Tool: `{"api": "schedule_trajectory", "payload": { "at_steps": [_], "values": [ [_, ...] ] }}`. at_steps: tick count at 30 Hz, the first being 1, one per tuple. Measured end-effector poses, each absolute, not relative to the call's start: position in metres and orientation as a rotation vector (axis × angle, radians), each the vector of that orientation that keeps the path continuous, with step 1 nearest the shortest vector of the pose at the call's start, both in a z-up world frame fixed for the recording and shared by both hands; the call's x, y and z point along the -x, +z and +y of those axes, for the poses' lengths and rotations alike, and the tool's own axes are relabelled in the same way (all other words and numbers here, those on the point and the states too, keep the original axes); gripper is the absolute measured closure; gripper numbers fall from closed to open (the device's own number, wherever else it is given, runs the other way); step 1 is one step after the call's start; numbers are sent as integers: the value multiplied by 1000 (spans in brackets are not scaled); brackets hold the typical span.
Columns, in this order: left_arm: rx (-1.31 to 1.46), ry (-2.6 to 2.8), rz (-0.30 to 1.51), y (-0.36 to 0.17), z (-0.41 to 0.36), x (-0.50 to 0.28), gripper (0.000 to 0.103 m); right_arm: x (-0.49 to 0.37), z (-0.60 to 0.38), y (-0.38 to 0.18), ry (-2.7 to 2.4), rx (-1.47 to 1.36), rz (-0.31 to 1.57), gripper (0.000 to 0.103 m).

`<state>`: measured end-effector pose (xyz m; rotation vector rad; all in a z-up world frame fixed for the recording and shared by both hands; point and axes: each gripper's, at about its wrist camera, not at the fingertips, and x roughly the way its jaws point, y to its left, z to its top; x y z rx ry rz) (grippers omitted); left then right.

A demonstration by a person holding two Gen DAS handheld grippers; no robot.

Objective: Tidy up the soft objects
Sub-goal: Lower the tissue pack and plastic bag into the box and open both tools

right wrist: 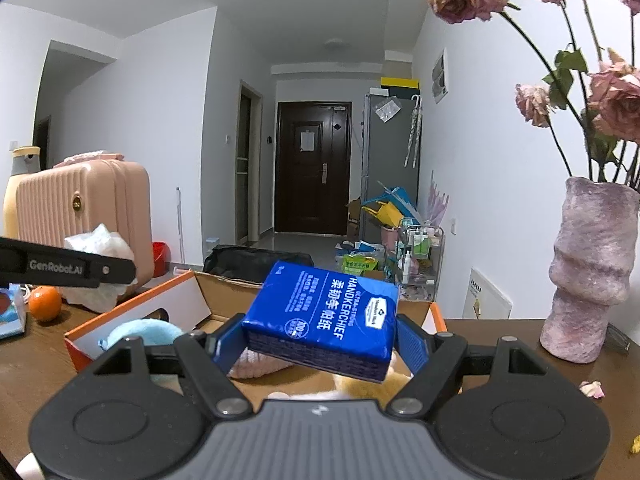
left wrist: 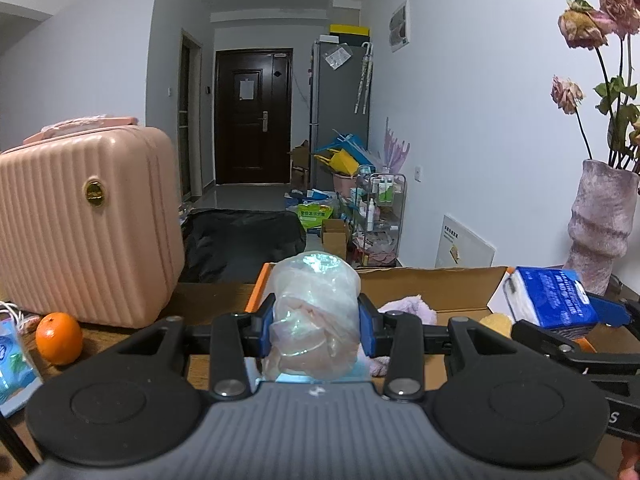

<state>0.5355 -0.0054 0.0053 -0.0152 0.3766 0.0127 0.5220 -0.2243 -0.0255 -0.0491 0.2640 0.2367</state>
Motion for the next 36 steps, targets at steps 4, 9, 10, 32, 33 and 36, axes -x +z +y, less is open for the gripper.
{"api": "schedule_trajectory", "payload": {
  "at_steps": [4,9,10,32,33,36],
  "values": [
    [5,3,380,3,-10,-545,63,-529,-221,-25,248,62,269,26],
    [-7,-2,393,-1,-14,-555,63,-540,-219,-25,252,73,288,26],
    [-10,0,396,-1,-14,-557,63,-542,-218,-25,249,78,294,26],
    [18,82,398,-10,-5,-569,0,-558,-227,-29,188,56,330,0],
    [20,83,401,-10,-5,-569,0,-558,-227,-29,188,55,330,0],
    [21,84,403,-10,-4,-569,0,-557,-227,-29,188,52,326,0]
  ]
}}
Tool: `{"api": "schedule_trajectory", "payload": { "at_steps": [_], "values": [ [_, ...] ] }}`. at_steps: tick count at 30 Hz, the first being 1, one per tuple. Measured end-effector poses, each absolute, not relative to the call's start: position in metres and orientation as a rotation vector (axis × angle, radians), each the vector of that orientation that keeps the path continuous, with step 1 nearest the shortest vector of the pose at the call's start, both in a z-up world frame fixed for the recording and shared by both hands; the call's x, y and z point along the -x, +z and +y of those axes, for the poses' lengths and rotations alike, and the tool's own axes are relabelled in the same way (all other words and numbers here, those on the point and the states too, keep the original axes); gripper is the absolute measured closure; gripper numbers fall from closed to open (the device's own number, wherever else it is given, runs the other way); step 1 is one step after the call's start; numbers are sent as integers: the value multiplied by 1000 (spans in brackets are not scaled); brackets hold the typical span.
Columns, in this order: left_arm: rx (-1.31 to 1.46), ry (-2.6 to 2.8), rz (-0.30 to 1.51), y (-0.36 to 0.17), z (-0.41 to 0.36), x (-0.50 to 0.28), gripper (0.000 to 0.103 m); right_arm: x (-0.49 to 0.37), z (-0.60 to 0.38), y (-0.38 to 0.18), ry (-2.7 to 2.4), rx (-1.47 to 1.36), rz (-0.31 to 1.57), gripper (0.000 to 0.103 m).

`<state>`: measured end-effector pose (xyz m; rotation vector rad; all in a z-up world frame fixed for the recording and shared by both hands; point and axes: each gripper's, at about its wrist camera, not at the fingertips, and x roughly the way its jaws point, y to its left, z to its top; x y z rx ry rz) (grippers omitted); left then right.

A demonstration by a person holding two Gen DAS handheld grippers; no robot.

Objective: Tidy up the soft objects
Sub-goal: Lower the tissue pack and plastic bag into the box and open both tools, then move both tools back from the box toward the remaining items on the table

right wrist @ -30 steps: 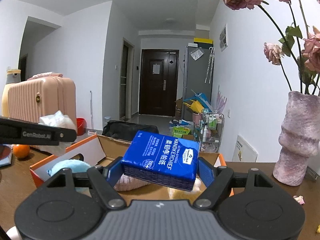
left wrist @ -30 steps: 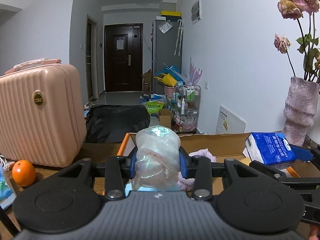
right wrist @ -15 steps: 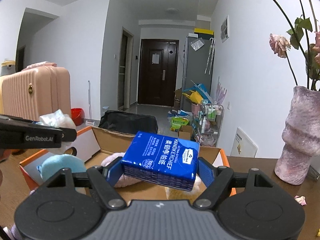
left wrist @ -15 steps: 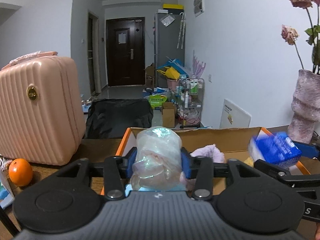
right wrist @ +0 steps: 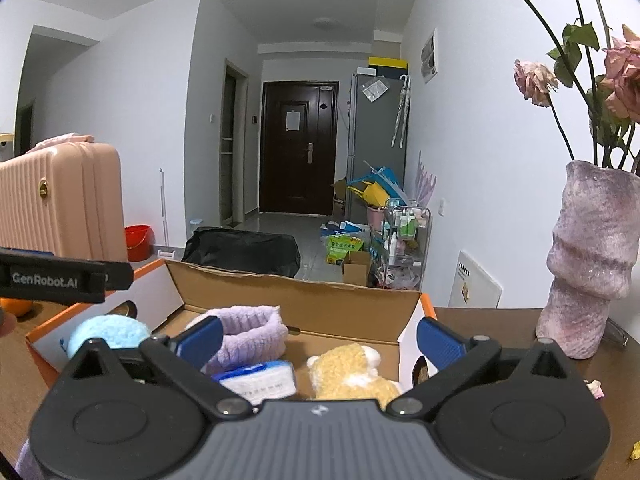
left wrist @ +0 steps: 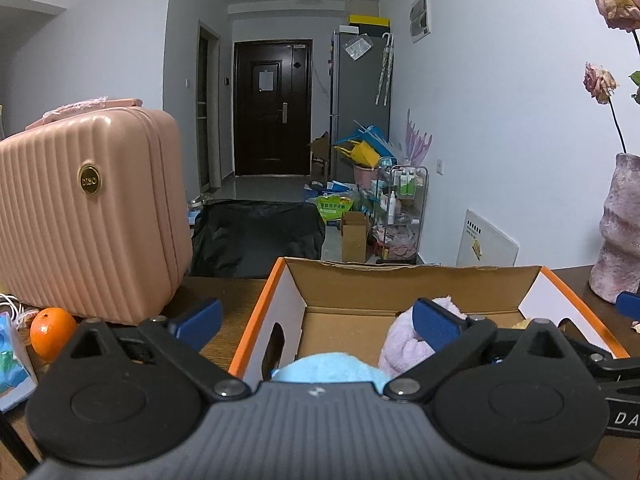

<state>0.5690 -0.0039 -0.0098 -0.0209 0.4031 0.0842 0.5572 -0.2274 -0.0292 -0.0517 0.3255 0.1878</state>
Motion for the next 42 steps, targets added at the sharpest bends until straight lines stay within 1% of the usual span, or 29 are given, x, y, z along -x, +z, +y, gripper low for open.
{"api": "schedule_trajectory", "payload": {
  "at_steps": [8,18,28,42],
  "values": [
    [16,89,395,-10,-7,-566,0,-555,-231,-29,180,37,316,0],
    [21,92,377,-10,-2,-544,0,-535,-236,-29,170,28,296,0],
    [12,105,379,-14,1,-515,0,-504,-240,-30,167,23,280,0],
    [4,108,410,-21,1,-469,0,-458,-248,-38,163,9,305,0]
  ]
}}
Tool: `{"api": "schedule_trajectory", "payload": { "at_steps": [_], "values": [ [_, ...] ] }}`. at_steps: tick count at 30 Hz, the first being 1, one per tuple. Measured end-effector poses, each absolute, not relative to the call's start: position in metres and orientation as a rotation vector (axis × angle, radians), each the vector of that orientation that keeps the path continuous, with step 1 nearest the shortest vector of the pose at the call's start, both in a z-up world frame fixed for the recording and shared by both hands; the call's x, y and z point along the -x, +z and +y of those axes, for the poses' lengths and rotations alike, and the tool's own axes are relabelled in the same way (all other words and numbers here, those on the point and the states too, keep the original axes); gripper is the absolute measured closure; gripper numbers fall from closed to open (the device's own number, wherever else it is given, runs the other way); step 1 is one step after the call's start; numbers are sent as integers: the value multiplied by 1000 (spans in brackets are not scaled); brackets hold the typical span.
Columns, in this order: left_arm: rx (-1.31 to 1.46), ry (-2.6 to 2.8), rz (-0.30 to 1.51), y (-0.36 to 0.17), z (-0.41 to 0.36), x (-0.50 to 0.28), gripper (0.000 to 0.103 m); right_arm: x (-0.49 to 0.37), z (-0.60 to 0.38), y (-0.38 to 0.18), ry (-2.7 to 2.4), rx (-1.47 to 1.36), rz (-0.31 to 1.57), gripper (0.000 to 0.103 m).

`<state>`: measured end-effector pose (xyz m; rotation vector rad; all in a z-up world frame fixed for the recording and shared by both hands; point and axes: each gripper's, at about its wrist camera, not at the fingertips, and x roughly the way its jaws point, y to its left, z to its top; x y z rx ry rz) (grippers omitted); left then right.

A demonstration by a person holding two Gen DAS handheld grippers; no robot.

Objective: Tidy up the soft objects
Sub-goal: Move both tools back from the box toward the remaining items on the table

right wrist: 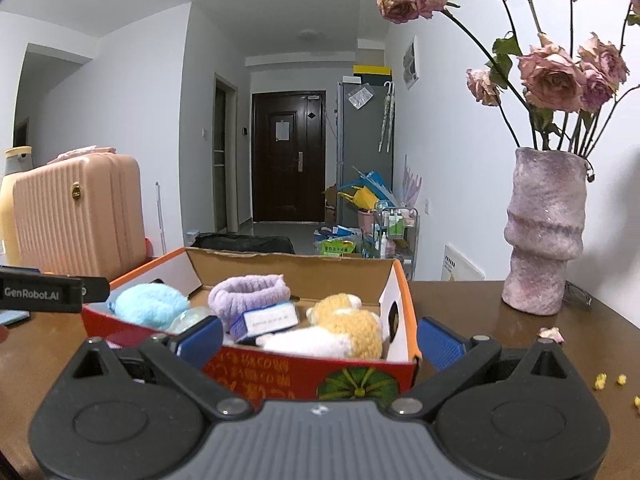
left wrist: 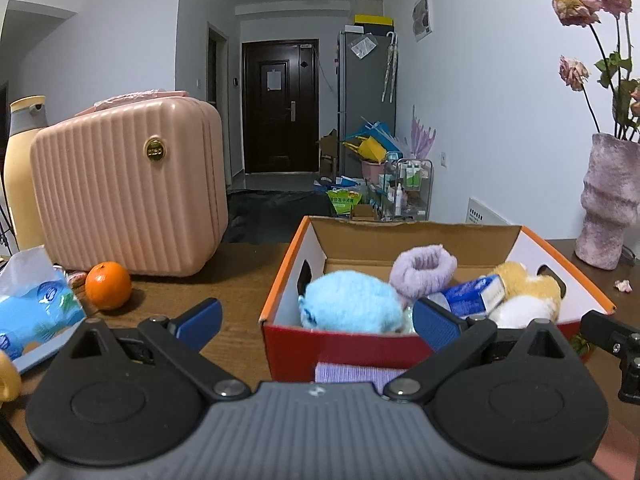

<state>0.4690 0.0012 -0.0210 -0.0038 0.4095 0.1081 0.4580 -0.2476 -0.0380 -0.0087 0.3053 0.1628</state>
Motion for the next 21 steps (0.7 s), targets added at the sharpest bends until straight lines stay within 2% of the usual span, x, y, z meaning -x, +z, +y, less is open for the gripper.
{"api": "schedule_trajectory", "payload": {
  "at_steps": [21],
  "values": [
    [10,115,454,-28,-5,-399,0,-376,-263,-43,172,-6,319,0]
  ]
}}
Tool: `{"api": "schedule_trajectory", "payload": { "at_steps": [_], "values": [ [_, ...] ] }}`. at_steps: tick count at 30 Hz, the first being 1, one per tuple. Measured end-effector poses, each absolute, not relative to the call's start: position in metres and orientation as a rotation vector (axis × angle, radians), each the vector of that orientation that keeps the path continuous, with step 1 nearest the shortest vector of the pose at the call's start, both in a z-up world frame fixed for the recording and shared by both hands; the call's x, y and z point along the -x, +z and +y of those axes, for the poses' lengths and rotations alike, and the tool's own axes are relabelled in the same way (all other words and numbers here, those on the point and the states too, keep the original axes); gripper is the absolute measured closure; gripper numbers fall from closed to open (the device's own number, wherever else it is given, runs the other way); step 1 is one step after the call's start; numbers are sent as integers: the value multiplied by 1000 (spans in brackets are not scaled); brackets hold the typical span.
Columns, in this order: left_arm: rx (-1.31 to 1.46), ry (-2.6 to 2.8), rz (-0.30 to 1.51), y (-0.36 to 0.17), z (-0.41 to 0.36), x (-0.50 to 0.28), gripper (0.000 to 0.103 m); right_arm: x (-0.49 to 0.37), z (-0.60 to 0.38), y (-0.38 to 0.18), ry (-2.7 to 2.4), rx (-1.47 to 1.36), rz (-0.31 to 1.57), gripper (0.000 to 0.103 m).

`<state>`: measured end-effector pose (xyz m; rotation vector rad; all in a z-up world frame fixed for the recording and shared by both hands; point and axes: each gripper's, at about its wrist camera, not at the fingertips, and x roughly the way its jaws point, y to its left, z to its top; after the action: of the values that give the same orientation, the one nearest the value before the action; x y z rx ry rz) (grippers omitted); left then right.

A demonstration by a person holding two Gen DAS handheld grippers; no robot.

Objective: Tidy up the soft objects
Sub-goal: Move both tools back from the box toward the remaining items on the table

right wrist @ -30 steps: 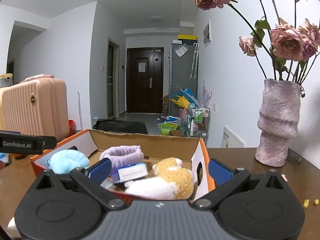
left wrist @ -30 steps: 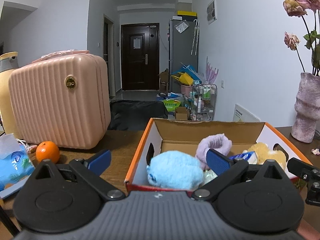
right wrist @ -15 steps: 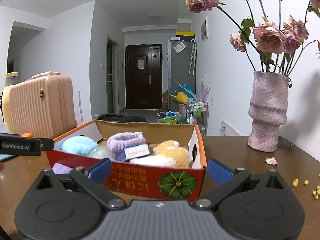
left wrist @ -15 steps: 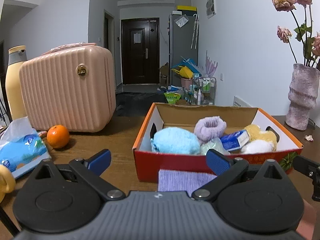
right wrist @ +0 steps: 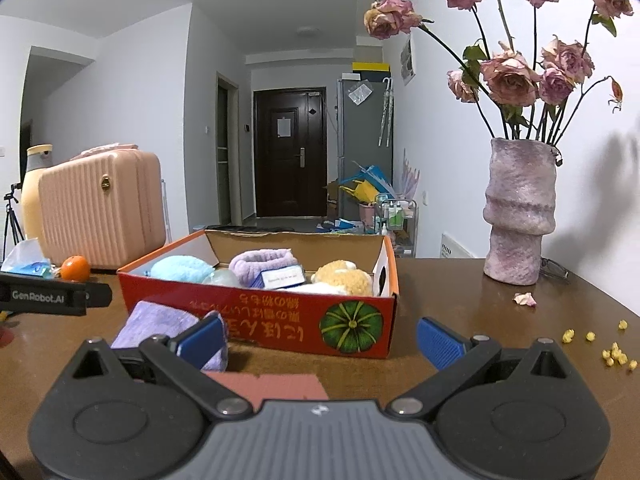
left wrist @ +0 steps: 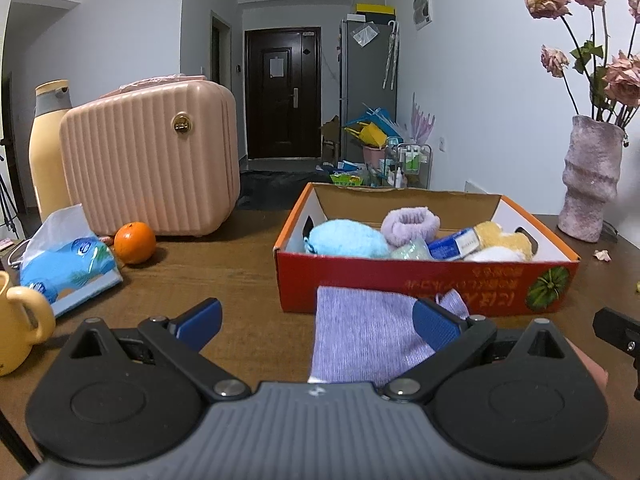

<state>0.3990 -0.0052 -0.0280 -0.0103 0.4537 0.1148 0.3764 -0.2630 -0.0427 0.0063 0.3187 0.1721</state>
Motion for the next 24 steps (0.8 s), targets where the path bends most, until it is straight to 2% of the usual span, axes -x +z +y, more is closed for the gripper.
{"api": "schedule_trajectory", "payload": {
  "at_steps": [14,24],
  "values": [
    [11,109,490,-32,-12,-358,0,-335,-265,-48,242,-28,357,0],
    [22,78,547,-36,1,-363,0,-346,-257,-58,313,-26,437,0]
  ]
}}
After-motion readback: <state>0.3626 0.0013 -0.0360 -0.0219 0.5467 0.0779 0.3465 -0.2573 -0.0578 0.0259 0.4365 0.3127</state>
